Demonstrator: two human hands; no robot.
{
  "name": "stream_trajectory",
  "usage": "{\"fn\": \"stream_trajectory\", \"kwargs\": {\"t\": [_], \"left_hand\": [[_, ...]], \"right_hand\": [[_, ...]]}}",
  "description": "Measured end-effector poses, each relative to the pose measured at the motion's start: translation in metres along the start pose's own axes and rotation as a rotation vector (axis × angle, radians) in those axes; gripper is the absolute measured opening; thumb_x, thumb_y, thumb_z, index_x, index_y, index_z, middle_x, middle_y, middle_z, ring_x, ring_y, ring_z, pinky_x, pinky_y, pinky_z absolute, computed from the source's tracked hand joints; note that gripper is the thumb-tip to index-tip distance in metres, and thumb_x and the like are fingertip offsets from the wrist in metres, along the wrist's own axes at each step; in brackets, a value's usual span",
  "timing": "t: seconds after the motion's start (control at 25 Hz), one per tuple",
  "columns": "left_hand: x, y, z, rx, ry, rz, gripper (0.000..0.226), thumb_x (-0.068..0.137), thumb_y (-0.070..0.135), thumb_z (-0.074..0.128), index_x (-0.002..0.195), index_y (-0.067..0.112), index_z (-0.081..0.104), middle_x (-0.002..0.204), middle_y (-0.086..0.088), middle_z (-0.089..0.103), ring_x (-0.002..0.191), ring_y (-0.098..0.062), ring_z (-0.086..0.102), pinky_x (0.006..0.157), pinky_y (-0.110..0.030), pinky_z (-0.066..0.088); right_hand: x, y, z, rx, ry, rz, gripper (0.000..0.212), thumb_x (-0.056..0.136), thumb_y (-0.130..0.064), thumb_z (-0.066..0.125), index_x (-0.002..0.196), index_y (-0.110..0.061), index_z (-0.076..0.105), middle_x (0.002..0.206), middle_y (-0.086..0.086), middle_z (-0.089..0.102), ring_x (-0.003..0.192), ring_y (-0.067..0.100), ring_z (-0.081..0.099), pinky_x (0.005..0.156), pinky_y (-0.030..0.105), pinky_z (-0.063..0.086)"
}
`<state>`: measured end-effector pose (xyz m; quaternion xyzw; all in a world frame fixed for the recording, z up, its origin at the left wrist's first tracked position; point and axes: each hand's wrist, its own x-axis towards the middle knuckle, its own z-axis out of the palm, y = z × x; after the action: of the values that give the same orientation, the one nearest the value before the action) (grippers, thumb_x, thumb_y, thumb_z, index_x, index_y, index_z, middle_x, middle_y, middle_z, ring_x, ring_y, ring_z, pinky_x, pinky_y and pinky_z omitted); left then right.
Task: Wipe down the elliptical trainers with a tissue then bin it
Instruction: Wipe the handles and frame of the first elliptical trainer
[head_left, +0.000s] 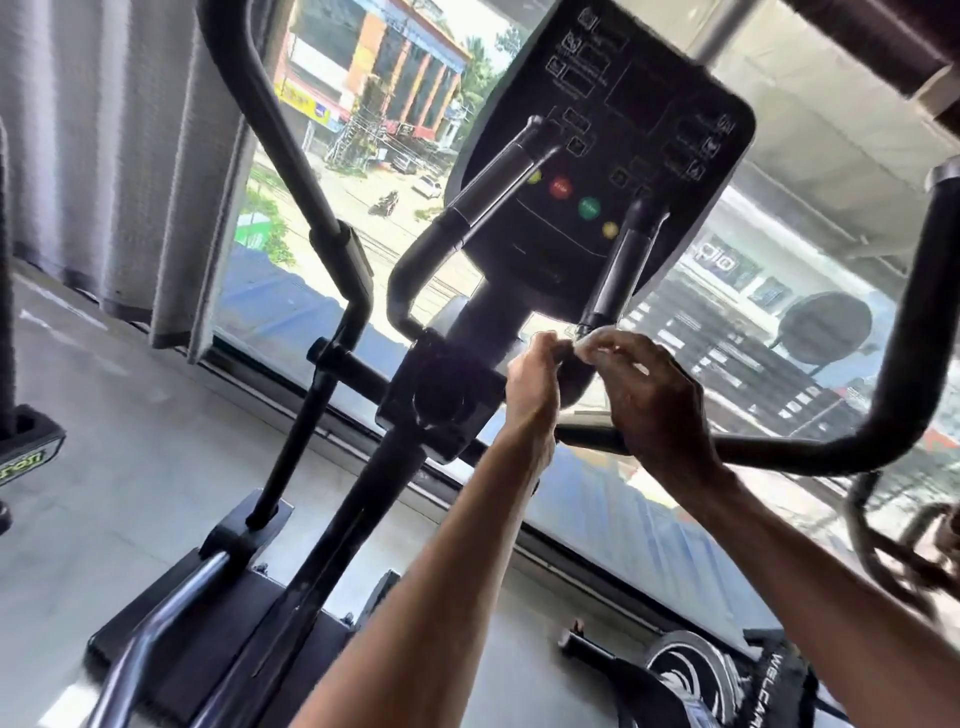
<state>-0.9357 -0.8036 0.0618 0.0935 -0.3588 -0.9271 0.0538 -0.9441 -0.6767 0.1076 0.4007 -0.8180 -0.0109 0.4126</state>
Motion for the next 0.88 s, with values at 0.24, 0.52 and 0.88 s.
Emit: {"fn": "stream_trajectory", "kwargs": {"t": [0.24,0.52,0.88], "left_hand": [[-0.001,0.021,-0.006,0.226,-0.073,0.023,0.036,0.104,0.028,0.044,0.105,0.007,0.073,0.107,-0.011,0.076,0.078,-0.013,0.068,0.062,-0.023,0.053],[-0.002,0.036,0.006,0.533,-0.048,0.166,0.017,0.103,0.025,0.056,0.095,0.015,0.068,0.095,-0.009,0.071,0.081,-0.021,0.065,0.070,-0.028,0.053],[0.008,0.021,0.014,0.879,0.048,0.334,0.022,0.084,0.038,0.080,0.101,0.026,0.071,0.088,0.010,0.079,0.091,-0.014,0.076,0.094,-0.052,0.059]], "right_hand": [[-0.022,-0.033,0.044,0.493,0.292,0.893,0.020,0.097,-0.031,0.064,0.103,-0.016,0.076,0.092,-0.008,0.073,0.082,0.006,0.069,0.083,0.035,0.056],[-0.029,-0.029,0.058,0.787,0.251,1.094,0.019,0.095,-0.019,0.062,0.106,-0.017,0.078,0.101,-0.005,0.077,0.078,-0.006,0.064,0.078,0.029,0.053],[-0.059,-0.047,0.096,0.809,0.466,1.242,0.014,0.088,-0.012,0.073,0.098,-0.018,0.080,0.097,-0.004,0.078,0.084,0.005,0.070,0.078,0.022,0.055]]}}
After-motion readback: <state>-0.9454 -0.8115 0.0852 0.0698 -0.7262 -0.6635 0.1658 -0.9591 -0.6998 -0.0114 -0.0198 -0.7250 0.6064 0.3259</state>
